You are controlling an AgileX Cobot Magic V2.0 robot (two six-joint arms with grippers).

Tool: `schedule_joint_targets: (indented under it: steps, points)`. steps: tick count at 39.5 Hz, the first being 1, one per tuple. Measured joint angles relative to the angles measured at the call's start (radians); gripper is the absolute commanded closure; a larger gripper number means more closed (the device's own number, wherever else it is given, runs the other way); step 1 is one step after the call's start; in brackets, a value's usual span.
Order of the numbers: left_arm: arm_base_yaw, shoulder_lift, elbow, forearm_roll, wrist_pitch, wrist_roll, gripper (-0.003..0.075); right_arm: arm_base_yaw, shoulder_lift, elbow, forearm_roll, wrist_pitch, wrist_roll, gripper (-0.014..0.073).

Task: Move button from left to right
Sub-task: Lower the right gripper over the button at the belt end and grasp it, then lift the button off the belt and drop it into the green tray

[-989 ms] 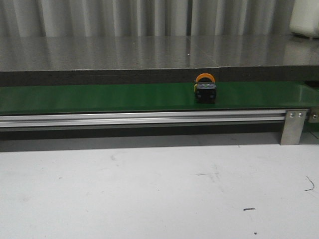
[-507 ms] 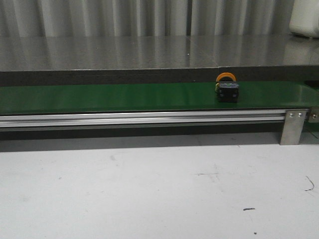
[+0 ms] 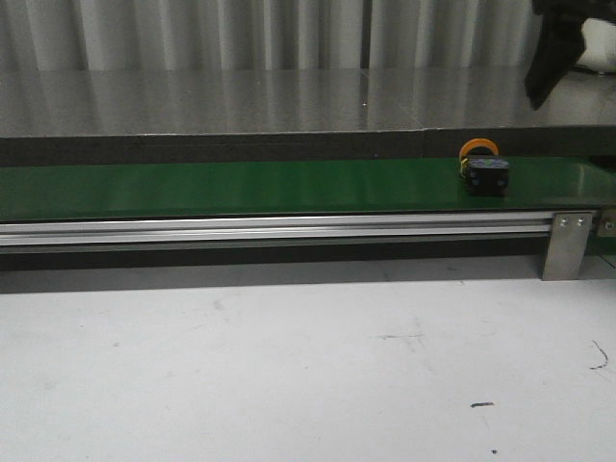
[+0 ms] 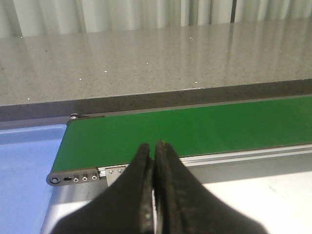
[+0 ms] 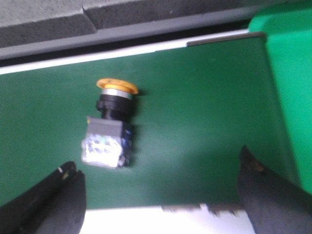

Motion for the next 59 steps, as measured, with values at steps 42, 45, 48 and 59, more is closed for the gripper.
schedule_joint_targets:
  steps: [42, 45, 48, 59]
  points:
    - [0.0, 0.0, 0.0, 0.0, 0.0, 0.0, 0.0741, -0.032, 0.216, -0.201, 0.003, 0.09, 0.0, 0.0398]
    - [0.0, 0.0, 0.0, 0.0, 0.0, 0.0, 0.0741, -0.071, 0.186, -0.201, -0.031, 0.091, 0.0, 0.0398]
    - [0.0, 0.0, 0.0, 0.0, 0.0, 0.0, 0.0741, -0.116, 0.168, -0.201, -0.066, 0.093, 0.0, 0.0398]
    - [0.0, 0.0, 0.0, 0.0, 0.0, 0.0, 0.0741, -0.316, 0.189, -0.201, -0.157, 0.081, 0.0, 0.0398]
